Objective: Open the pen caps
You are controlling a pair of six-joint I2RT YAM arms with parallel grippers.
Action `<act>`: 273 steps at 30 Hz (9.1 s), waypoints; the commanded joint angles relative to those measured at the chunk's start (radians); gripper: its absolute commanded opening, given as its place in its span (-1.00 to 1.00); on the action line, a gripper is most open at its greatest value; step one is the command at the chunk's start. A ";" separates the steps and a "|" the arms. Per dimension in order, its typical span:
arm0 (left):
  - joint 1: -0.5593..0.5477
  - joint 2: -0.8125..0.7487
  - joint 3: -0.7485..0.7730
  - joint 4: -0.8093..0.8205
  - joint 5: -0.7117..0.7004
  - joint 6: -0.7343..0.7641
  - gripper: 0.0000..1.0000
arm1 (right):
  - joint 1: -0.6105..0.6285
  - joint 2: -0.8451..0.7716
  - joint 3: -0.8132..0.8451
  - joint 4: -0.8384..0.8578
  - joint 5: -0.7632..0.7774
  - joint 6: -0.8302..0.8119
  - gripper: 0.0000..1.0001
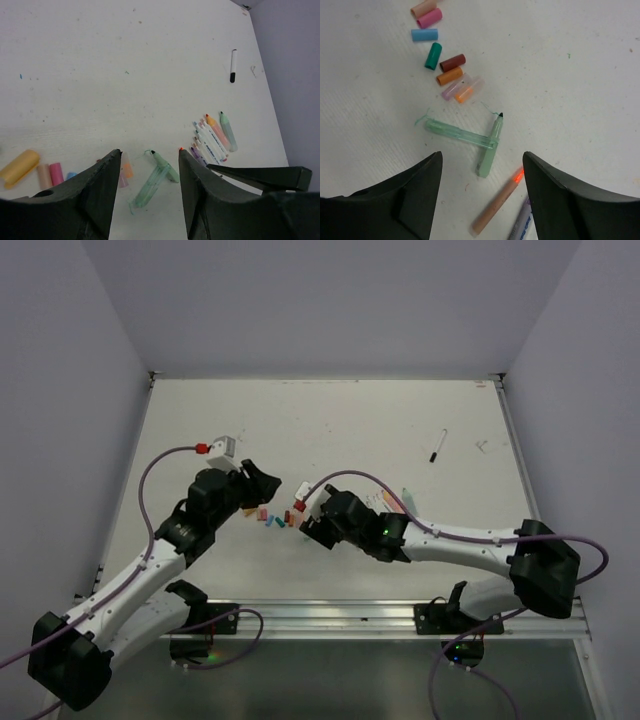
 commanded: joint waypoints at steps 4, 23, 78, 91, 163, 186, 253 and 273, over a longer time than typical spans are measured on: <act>0.006 0.018 0.076 -0.018 -0.022 0.061 0.08 | -0.144 -0.036 0.168 -0.196 0.044 0.187 0.33; 0.006 0.084 0.090 -0.064 0.028 0.137 0.08 | -0.204 0.357 0.436 -0.434 0.006 0.670 0.09; -0.009 0.134 -0.058 0.225 0.277 0.086 0.01 | -0.248 0.061 0.172 0.022 -0.106 0.791 -1.00; -0.006 0.101 -0.007 0.107 0.151 0.169 0.01 | -0.267 0.277 0.206 -0.133 -0.146 0.722 -1.00; -0.004 0.115 -0.008 0.107 0.148 0.224 0.03 | -1.051 0.579 0.566 -0.349 0.039 0.655 -0.14; -0.004 0.207 0.172 0.062 0.223 0.465 0.06 | -0.902 0.359 0.547 -0.398 -0.569 0.123 -1.00; -0.170 0.321 0.372 -0.206 0.530 1.534 -0.03 | -0.528 0.455 1.069 -1.374 -0.998 -0.660 -1.00; -0.182 0.333 0.366 -0.226 0.518 1.508 -1.00 | -0.523 0.411 1.057 -1.331 -1.001 -0.626 -0.77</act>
